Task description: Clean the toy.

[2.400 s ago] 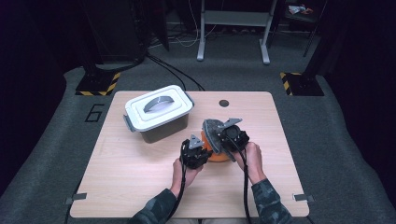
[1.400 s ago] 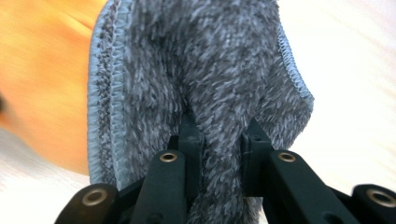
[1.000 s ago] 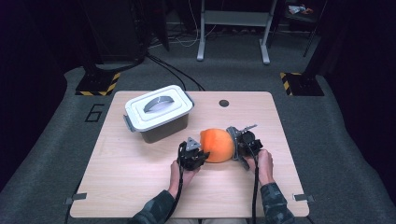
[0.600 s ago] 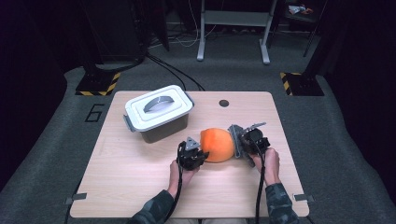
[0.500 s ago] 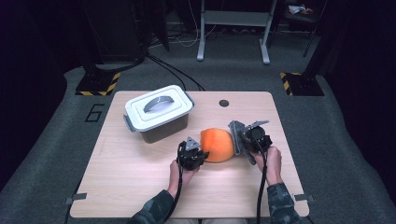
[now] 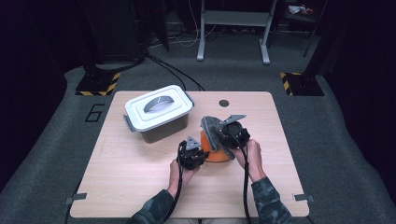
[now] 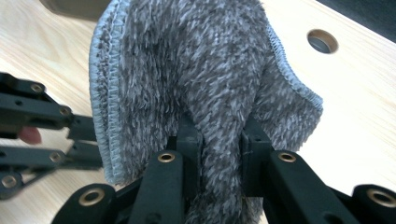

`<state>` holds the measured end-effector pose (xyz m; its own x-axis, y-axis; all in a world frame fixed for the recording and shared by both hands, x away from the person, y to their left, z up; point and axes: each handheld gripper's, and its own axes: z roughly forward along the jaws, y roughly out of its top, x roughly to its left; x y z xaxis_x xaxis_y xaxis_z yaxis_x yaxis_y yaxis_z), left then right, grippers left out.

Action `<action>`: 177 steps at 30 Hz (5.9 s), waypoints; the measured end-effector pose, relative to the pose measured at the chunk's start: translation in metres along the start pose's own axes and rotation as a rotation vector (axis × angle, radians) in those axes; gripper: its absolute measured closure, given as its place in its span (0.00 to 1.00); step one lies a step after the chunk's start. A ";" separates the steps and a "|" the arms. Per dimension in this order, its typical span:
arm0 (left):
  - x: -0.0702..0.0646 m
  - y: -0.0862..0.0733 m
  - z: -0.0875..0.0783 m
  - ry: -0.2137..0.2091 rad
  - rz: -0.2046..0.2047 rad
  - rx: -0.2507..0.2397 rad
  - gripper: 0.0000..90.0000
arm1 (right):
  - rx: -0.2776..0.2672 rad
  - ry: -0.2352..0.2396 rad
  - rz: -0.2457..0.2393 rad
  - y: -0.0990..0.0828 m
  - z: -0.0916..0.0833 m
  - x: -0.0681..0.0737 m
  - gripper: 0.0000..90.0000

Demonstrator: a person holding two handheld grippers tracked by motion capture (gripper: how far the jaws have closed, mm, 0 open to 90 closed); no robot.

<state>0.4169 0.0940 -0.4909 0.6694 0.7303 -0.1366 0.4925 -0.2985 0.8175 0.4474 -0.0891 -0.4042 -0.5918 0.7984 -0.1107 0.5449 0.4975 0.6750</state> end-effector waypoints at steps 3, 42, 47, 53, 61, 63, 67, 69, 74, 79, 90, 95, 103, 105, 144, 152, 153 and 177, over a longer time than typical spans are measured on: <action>-0.001 0.001 0.001 -0.001 0.012 -0.002 0.87 | -0.024 0.017 -0.003 0.000 0.004 0.002 0.82; -0.001 -0.001 0.004 -0.002 0.016 0.005 0.87 | 0.130 -0.109 0.114 -0.056 0.025 -0.046 0.84; -0.001 -0.001 0.004 -0.005 0.006 0.005 0.87 | 0.186 -0.101 0.154 -0.068 0.040 -0.052 0.84; 0.000 -0.001 0.004 -0.002 0.009 0.007 0.87 | 0.207 -0.074 0.190 -0.077 0.053 -0.056 0.84; 0.003 -0.001 0.003 0.000 0.013 0.010 0.86 | 0.174 -0.137 0.186 -0.071 0.027 -0.065 0.84; 0.002 -0.001 0.003 0.001 0.010 0.006 0.86 | 0.140 -0.158 0.183 -0.065 0.015 -0.064 0.84; 0.002 -0.001 0.003 -0.002 0.009 0.008 0.86 | 0.057 -0.155 0.151 -0.048 -0.008 -0.054 0.84; 0.003 -0.001 0.003 -0.001 0.012 0.011 0.86 | 0.031 -0.138 0.124 -0.040 -0.014 -0.045 0.84; 0.004 -0.001 0.003 -0.009 0.007 0.004 0.84 | 0.030 -0.063 0.094 -0.031 -0.003 -0.026 0.84; 0.005 0.001 0.002 -0.021 0.015 -0.004 0.80 | 0.058 -0.079 0.093 -0.031 0.009 -0.026 0.84; 0.005 0.001 -0.002 -0.013 0.093 0.010 0.51 | 0.074 -0.084 0.100 -0.026 0.015 -0.034 0.84; 0.000 0.001 0.001 0.018 0.137 0.016 0.48 | 0.086 -0.082 0.103 -0.023 0.017 -0.037 0.83; 0.004 -0.003 0.004 0.070 0.105 0.028 0.46 | 0.096 -0.095 0.109 -0.025 0.021 -0.042 0.83; 0.005 -0.002 0.005 0.069 0.107 0.022 0.46 | 0.096 -0.092 0.112 -0.025 0.020 -0.042 0.83; -0.016 0.028 -0.013 -0.051 0.062 -0.044 0.89 | -0.033 -0.055 0.064 -0.014 -0.025 -0.019 0.83; -0.014 0.021 -0.007 -0.045 0.048 -0.004 0.88 | 0.037 -0.069 -0.044 -0.011 -0.001 -0.001 0.83; -0.012 0.021 -0.007 -0.045 0.045 -0.006 0.88 | 0.053 -0.076 -0.050 -0.011 0.000 0.000 0.83; -0.009 0.017 -0.007 -0.042 0.018 -0.017 0.88 | 0.089 -0.127 0.009 -0.028 0.005 -0.023 0.83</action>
<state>0.4155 0.0865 -0.4725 0.7009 0.6983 -0.1454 0.4714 -0.3005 0.8292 0.4490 -0.1193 -0.4239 -0.5100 0.8366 -0.1998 0.6035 0.5136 0.6099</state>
